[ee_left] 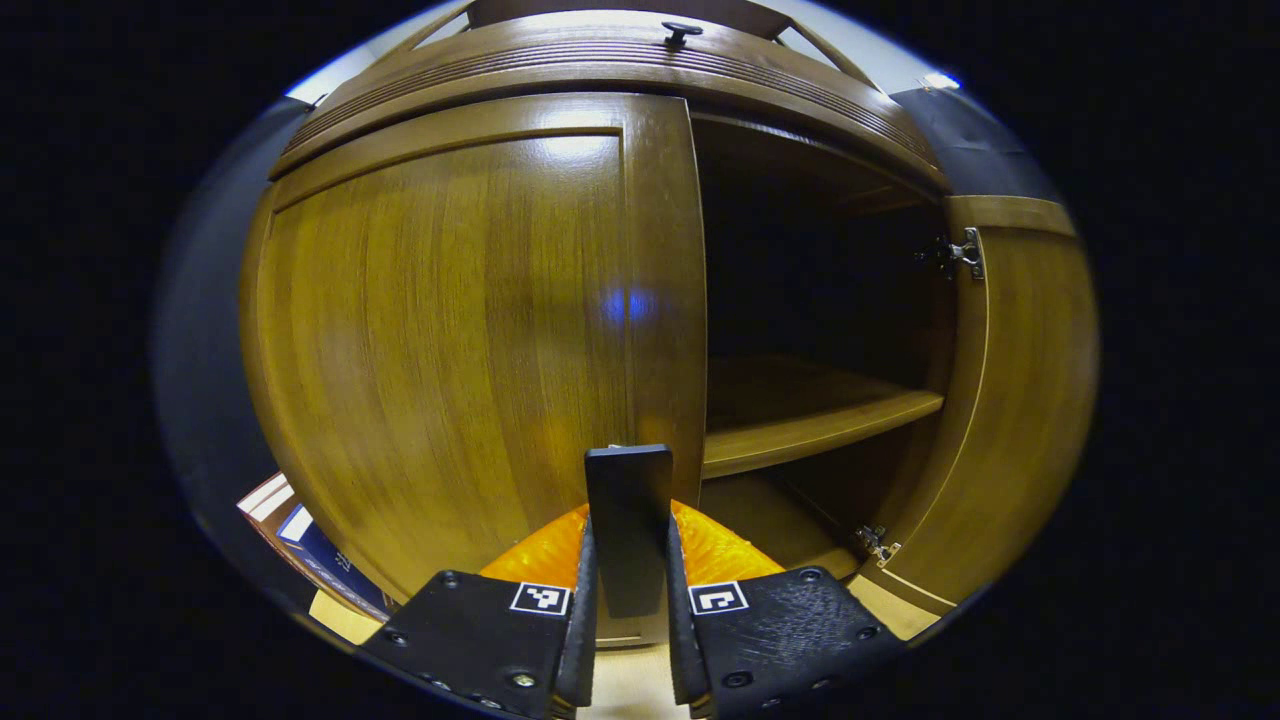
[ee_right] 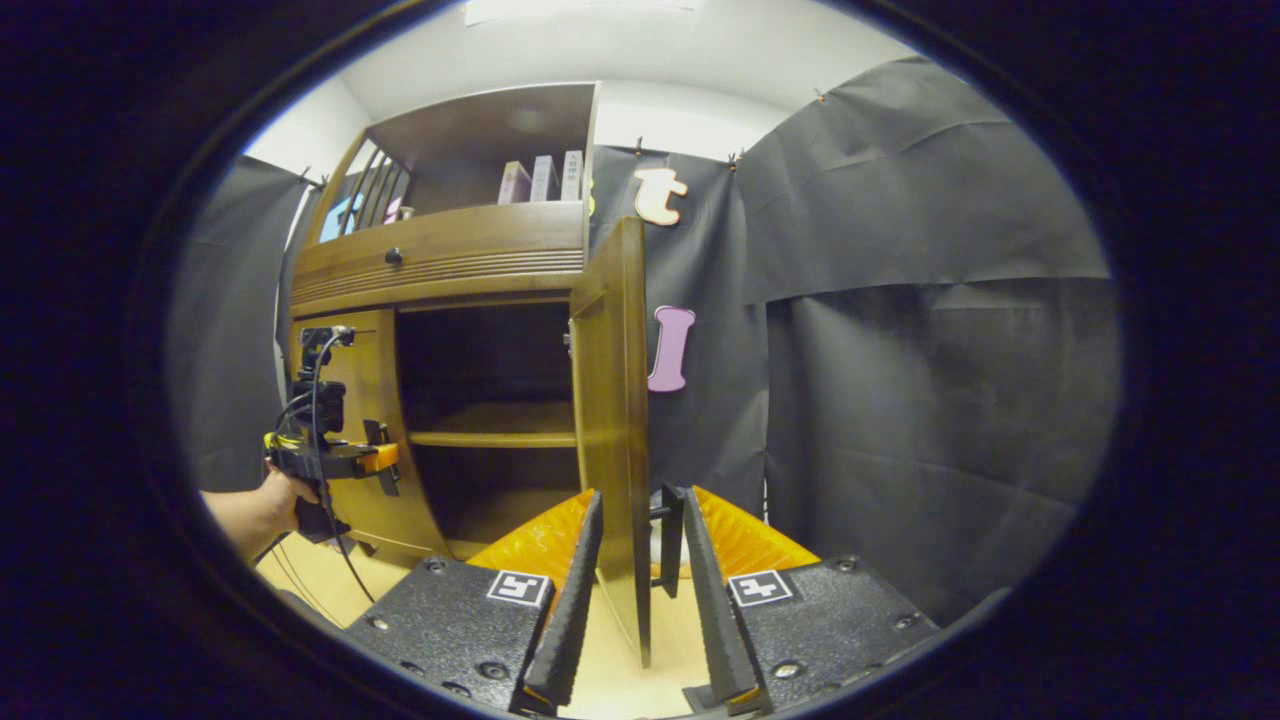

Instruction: Open the right door of the double-door shoe cabinet with the right hand, and open the left door with the left hand.

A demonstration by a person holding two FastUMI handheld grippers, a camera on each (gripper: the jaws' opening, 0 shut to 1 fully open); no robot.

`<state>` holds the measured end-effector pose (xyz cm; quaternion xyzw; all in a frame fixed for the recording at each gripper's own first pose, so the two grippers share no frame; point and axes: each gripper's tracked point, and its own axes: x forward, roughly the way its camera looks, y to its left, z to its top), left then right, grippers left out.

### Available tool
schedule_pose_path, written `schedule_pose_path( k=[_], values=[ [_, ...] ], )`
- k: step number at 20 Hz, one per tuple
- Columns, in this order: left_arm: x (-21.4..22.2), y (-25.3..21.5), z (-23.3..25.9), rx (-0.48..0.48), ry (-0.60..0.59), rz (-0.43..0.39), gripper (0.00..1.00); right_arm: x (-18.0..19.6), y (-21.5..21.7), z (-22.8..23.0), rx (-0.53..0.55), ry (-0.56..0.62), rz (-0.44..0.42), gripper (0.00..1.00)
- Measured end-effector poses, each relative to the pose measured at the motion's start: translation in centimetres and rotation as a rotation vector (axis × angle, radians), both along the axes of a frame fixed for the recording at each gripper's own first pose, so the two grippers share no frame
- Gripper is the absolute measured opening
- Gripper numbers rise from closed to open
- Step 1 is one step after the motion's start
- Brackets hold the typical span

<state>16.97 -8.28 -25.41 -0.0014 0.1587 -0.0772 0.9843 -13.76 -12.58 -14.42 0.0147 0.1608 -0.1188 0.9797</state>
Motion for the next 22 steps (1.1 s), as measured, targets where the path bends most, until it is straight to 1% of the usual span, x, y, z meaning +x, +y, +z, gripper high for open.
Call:
schedule_pose_path(
  k=[1, 2, 3, 4, 5, 6, 7, 10, 11, 12, 14, 15, 16, 17, 18, 20, 21, 22],
  values=[
    [-0.1, 0.1, -0.2, -0.005, 0.008, 0.004, 0.29, -0.1, 0.0, -0.1, -0.008, 0.005, 0.003, 0.53],
    [-0.3, 0.1, 0.0, -0.002, 0.005, 0.000, 0.22, 0.0, -0.2, -0.2, -0.016, 0.009, 0.001, 0.53],
    [-0.4, 0.0, 0.0, -0.003, 0.015, -0.005, 0.22, -0.1, -0.2, -0.3, -0.019, 0.013, 0.005, 0.52],
    [-0.5, 0.1, 0.0, -0.007, 0.013, -0.010, 0.30, -0.2, -0.1, -0.4, -0.018, 0.016, 0.007, 0.52],
    [-0.8, 0.1, 0.1, -0.008, 0.014, -0.013, 0.22, -0.1, 0.0, -0.4, -0.016, 0.016, 0.010, 0.52],
    [-1.0, 0.1, 0.1, -0.008, 0.011, -0.015, 0.22, 0.0, 0.1, -0.4, -0.013, 0.015, 0.013, 0.54],
    [-1.2, 0.1, 0.1, -0.007, 0.011, -0.016, 0.22, 0.1, 0.2, -0.5, -0.011, 0.014, 0.017, 0.52],
    [-2.1, 0.3, 0.2, -0.009, 0.012, -0.015, 0.22, 0.3, 0.5, -0.8, -0.008, 0.013, 0.030, 0.52],
    [-2.4, 0.4, 0.2, -0.010, 0.014, -0.017, 0.22, 0.5, 0.6, -0.8, -0.007, 0.014, 0.035, 0.54],
    [-2.8, 0.5, 0.2, -0.008, 0.015, -0.021, 0.22, 0.7, 0.8, -0.9, -0.005, 0.015, 0.042, 0.52],
    [-3.4, 0.5, 0.4, -0.006, 0.016, -0.024, 0.22, 1.1, 1.0, -0.9, -0.003, 0.015, 0.054, 0.54],
    [-3.6, 0.6, 0.4, -0.006, 0.017, -0.025, 0.22, 1.4, 1.2, -0.9, 0.000, 0.014, 0.060, 0.52],
    [-4.0, 0.7, 0.4, -0.006, 0.017, -0.024, 0.22, 1.4, 1.4, -1.1, 0.001, 0.015, 0.065, 0.54],
    [-4.4, 0.8, 0.4, -0.007, 0.019, -0.023, 0.22, 1.5, 1.6, -1.1, 0.004, 0.015, 0.073, 0.52],
    [-4.8, 0.9, 0.5, -0.010, 0.023, -0.021, 0.22, 1.6, 1.9, -1.2, 0.004, 0.015, 0.080, 0.52],
    [-5.5, 1.1, 0.5, -0.018, 0.032, -0.016, 0.22, 1.6, 1.7, -1.2, -0.011, 0.011, 0.071, 0.55],
    [-5.8, 1.3, 0.6, -0.019, 0.032, -0.014, 0.22, 1.7, 1.8, -1.1, -0.012, 0.011, 0.073, 0.53],
    [-6.2, 1.4, 0.6, -0.018, 0.034, -0.010, 0.22, 1.6, 1.9, -1.1, -0.010, 0.010, 0.077, 0.55]
  ],
)
